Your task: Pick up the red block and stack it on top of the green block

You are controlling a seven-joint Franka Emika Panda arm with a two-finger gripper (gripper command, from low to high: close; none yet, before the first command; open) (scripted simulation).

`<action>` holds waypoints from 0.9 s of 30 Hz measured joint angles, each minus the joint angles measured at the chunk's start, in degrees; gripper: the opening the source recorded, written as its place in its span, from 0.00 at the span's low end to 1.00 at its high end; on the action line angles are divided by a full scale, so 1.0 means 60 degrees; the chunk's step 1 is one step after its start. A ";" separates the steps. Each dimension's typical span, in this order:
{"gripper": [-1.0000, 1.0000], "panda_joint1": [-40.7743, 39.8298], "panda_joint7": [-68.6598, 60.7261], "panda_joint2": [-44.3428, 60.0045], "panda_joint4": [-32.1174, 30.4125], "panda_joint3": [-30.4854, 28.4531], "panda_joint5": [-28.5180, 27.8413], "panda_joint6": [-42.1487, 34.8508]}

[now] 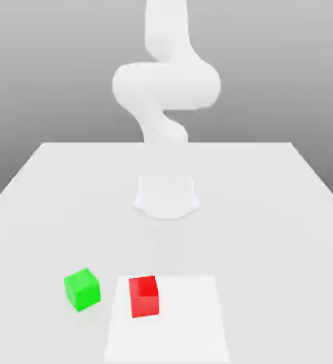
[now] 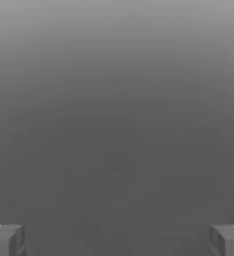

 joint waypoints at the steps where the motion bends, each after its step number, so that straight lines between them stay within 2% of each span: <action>1: 0.50 -0.0128 -0.0016 0.0388 -0.0216 0.0101 -0.0169 0.0214; 7: 0.50 -0.0606 -0.0167 0.2624 -0.1441 0.0230 -0.1070 0.1439; 12: 0.50 -0.0801 -0.0642 0.4457 -0.2467 -0.0022 -0.1348 0.2489; 16: 0.50 -0.0816 -0.1489 0.5801 -0.3291 -0.0255 -0.0907 0.3357; 19: 0.50 -0.0799 -0.2540 0.6721 -0.3875 -0.0267 0.0049 0.4012; 22: 0.50 -0.0823 -0.2881 0.7484 -0.3928 -0.0198 0.0414 0.4644; 27: 0.50 -0.0832 -0.2929 0.8779 -0.3771 -0.0183 0.0465 0.5748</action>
